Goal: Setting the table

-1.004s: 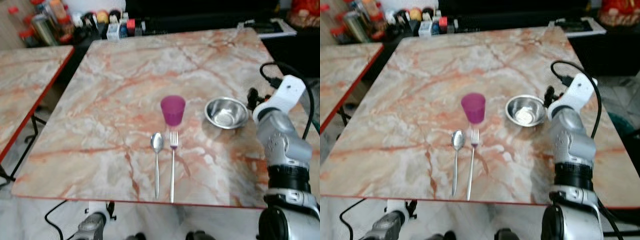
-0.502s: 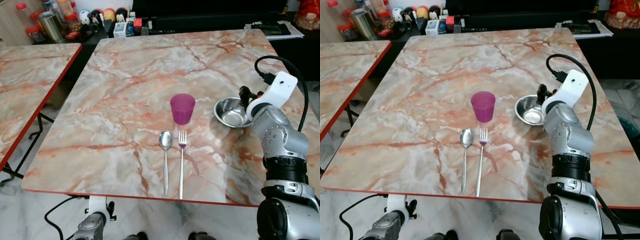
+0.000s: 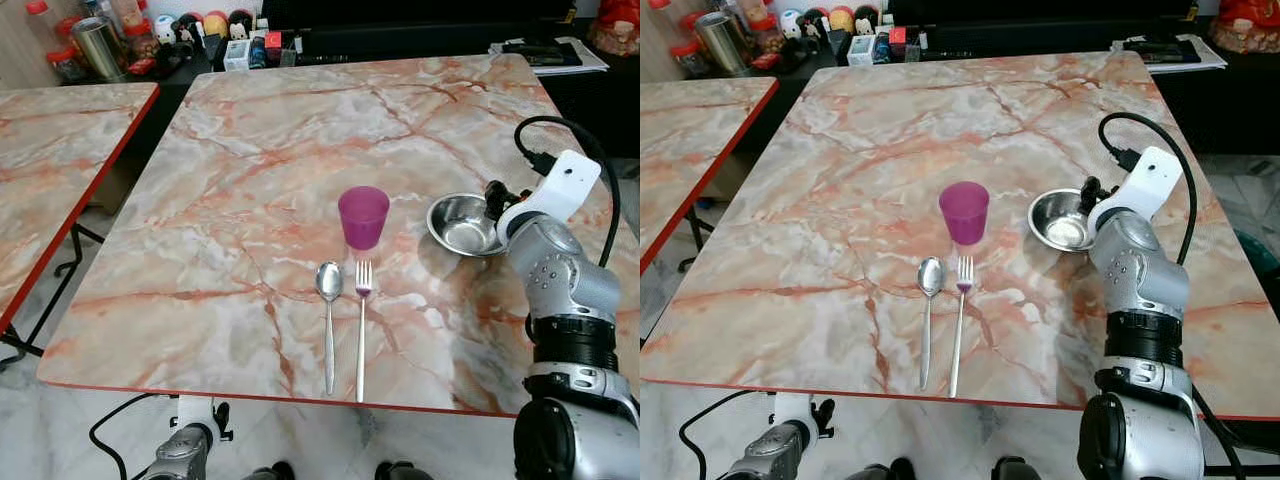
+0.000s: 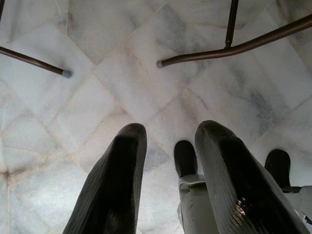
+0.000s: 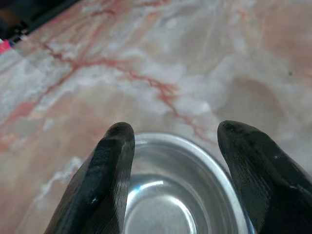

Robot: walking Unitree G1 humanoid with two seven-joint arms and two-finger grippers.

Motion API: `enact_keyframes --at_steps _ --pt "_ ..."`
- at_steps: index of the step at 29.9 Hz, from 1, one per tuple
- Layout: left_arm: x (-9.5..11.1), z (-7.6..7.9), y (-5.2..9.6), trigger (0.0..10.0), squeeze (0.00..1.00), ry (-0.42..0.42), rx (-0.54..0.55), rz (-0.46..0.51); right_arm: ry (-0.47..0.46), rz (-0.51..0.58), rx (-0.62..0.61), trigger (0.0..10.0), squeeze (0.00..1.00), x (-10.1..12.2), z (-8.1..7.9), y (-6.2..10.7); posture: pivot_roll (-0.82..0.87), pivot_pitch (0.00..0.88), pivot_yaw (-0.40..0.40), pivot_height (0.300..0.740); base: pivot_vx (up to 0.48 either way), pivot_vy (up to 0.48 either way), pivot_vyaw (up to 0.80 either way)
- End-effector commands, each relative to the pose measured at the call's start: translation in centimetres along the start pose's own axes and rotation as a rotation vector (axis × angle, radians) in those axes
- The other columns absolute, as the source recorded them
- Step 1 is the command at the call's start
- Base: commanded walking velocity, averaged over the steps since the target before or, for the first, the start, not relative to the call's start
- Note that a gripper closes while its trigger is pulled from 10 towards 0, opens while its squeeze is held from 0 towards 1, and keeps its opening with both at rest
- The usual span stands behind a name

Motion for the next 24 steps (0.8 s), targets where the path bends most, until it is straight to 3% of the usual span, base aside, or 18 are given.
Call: enact_keyframes --at_steps 1,9,24 --pt "-0.5 -0.7 0.1 10.0 0.0 0.009 0.016 -0.02 -0.007 0.0 -0.015 10.0 0.0 0.0 0.1 0.3 -0.16 0.166 0.088 0.74 0.0 0.0 0.0" --pt "-0.5 -0.7 0.1 10.0 0.0 0.008 0.014 -0.021 -0.009 -0.005 -0.078 10.0 0.0 -0.3 1.1 0.6 -0.16 0.169 0.09 0.74 0.0 0.0 0.0" --pt "-0.4 -0.7 0.1 10.0 0.0 0.003 0.012 -0.022 -0.025 -0.037 -0.056 10.0 0.0 -1.1 0.8 1.4 -0.16 0.169 0.093 0.74 0.0 0.0 0.0"
Point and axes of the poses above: a point about 5 cm out from each wrist's last joint towards the gripper, its own y axis pointing back from the gripper into the wrist, its own x axis along the axis of the wrist's last joint, z = x × y, the point moved 3 cm from there along -y, pointing out of the wrist towards the gripper, and after that the axes turned 9 degrees about y, right-handed, at the moved point
